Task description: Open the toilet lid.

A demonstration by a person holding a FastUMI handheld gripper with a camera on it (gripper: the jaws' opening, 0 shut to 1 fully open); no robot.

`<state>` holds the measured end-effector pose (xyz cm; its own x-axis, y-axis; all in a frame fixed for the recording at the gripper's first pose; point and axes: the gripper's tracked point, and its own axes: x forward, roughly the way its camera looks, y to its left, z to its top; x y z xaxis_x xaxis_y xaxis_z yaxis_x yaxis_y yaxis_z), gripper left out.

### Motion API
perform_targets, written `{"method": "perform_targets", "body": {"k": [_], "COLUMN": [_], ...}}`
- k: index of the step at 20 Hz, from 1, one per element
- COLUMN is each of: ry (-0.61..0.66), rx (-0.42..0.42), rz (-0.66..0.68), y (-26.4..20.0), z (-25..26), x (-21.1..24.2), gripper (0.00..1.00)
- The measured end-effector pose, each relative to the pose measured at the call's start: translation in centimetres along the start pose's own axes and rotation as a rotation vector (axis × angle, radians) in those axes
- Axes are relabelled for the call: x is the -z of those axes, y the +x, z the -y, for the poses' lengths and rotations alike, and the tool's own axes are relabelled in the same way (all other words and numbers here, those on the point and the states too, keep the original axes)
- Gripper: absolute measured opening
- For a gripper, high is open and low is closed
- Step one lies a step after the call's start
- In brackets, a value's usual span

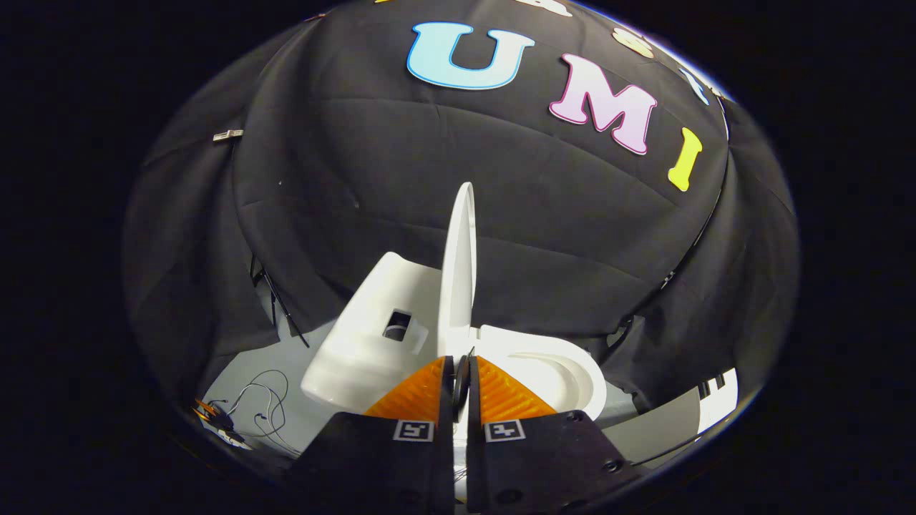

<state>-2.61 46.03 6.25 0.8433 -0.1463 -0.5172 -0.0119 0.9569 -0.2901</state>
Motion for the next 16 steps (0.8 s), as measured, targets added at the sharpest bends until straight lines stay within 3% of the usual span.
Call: {"method": "perform_targets", "body": {"k": [3,8,13,16], "ry": [-0.019,0.001,0.048,0.140], "rx": [-0.008,-0.076,-0.120,-0.195], "rz": [0.025,0.033,0.059,0.085], "y": [-0.3,-0.5,-1.4,-2.6], "z": [0.4,0.4,1.4,1.8], "x": [-0.9,-1.9,-3.6,-5.9], "gripper": [0.16,0.99,0.99,1.00]}}
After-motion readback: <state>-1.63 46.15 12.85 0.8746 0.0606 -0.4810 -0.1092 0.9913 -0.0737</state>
